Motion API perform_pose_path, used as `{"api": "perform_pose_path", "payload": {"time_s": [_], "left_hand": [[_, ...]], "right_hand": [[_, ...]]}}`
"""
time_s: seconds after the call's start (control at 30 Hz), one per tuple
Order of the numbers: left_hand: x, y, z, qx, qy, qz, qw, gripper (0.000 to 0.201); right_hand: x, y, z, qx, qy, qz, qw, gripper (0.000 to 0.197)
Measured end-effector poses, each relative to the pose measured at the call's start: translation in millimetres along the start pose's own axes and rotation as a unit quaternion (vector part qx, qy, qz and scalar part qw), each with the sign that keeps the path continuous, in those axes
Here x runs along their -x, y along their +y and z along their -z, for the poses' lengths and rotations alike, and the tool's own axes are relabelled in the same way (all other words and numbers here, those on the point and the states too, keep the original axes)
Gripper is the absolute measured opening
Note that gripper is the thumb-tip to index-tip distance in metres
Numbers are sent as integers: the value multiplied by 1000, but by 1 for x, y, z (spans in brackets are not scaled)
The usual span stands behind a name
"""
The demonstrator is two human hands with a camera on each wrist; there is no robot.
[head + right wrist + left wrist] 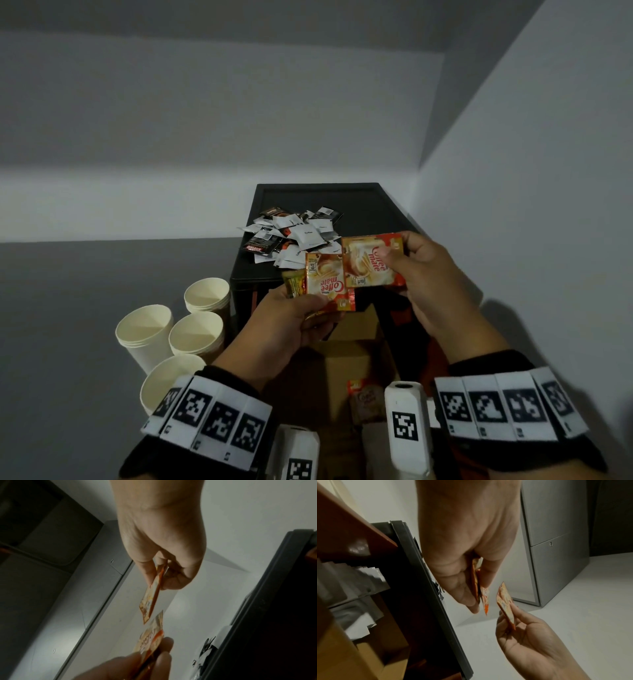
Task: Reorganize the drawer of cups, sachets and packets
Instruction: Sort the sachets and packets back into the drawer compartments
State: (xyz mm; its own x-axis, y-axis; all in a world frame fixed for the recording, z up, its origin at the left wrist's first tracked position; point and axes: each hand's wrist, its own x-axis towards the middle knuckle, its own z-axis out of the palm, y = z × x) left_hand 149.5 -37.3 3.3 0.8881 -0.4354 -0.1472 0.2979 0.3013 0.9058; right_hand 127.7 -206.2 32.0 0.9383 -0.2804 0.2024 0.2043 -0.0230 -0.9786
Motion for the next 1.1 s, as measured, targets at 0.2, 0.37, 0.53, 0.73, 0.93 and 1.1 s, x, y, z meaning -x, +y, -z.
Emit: {"api": "perform_pose_path", "payload": {"time_s": [0.2,0.37,0.53,0.73,0.93,1.1], "left_hand": [[-1,-8,-10,50,23,-38,998,23],[2,-12,-20,143,-29,-22,989,39],[3,-11,-22,120,-11,-56,991,29],[3,-10,-18,105,9,-55,993,34],[2,-7,-21,144,23,-61,987,24],[3,-11,-18,98,30,-45,994,22]], "right_hand": [[4,8,-19,-70,44,-85,993,9],[14,17,-36,-12,19,-109,994,10],[13,19,-35,-8,30,-96,995,8],[9,12,-21,-95,77,-100,987,11],[15,15,-29,-43,22,-85,995,4],[14,26,-32,-14,50,-112,992,7]]}}
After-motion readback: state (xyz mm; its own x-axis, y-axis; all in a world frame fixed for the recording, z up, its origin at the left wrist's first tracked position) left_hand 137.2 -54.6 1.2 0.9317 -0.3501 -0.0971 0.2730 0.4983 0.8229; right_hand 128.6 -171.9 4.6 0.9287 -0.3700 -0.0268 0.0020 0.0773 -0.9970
